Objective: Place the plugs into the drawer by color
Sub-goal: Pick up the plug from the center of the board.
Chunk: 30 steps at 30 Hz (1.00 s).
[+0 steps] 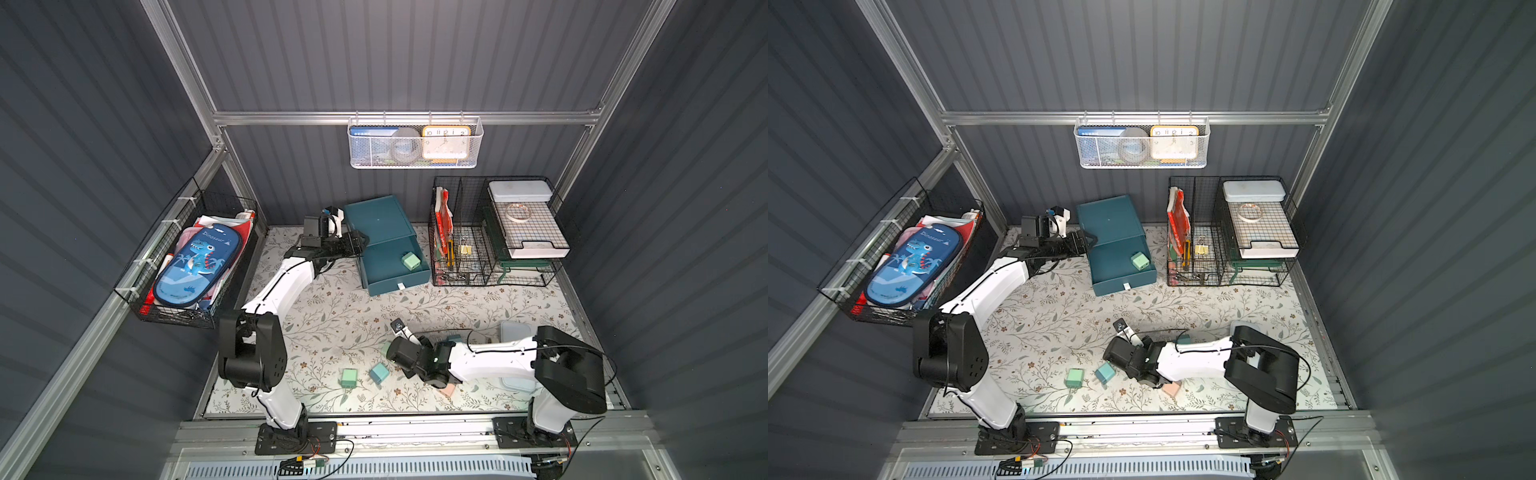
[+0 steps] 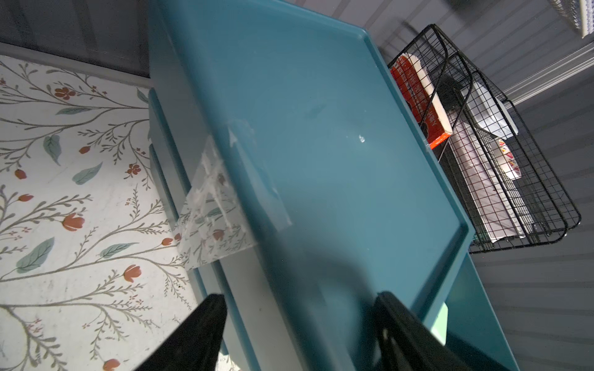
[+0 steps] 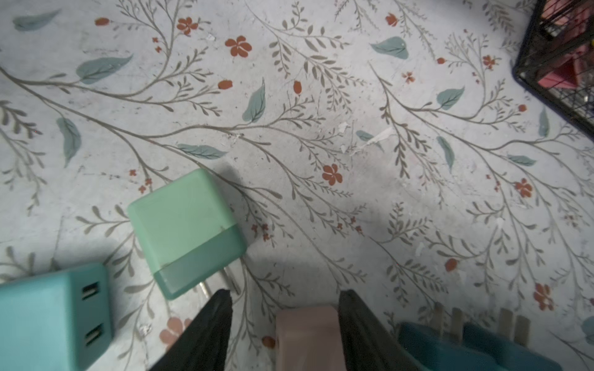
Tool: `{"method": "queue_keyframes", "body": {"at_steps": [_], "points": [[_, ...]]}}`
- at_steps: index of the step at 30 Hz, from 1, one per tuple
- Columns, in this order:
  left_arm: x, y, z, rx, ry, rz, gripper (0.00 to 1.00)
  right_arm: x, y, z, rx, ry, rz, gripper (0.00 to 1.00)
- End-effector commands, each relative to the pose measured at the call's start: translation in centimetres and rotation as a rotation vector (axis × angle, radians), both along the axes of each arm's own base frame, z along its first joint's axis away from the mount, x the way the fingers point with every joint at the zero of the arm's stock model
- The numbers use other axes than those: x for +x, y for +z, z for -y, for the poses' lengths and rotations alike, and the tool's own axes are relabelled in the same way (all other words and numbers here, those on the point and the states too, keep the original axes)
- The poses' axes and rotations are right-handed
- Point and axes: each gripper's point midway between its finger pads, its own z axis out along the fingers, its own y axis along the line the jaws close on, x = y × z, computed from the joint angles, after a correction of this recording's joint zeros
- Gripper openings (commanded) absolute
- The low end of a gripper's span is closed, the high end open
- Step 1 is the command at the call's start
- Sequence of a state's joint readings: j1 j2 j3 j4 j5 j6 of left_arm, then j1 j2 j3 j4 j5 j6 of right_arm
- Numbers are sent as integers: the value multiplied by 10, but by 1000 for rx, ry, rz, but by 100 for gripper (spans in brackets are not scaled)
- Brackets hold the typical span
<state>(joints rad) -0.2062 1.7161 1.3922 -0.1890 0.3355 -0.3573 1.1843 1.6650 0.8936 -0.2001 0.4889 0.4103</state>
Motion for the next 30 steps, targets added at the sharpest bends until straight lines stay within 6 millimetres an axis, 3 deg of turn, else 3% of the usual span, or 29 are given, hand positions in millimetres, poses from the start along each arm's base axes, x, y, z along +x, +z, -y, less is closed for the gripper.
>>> {"method": "queue_keyframes", "body": {"at_steps": [1,5,9,18,30], "points": [[-9,-9,-6,38,5,-32,77,-8,17,-16,120,30,-25,57],[-10,-8,-6,36,5,-28,77,-6,24,-43,194,105,-14,57],[-10,-8,-6,38,4,-28,77,-1,9,-57,164,167,-52,58],[-10,-7,-6,35,2,-28,77,16,-4,-50,158,186,-121,59],[-9,-10,-5,34,3,-34,77,20,-25,-55,136,198,-170,59]]}}
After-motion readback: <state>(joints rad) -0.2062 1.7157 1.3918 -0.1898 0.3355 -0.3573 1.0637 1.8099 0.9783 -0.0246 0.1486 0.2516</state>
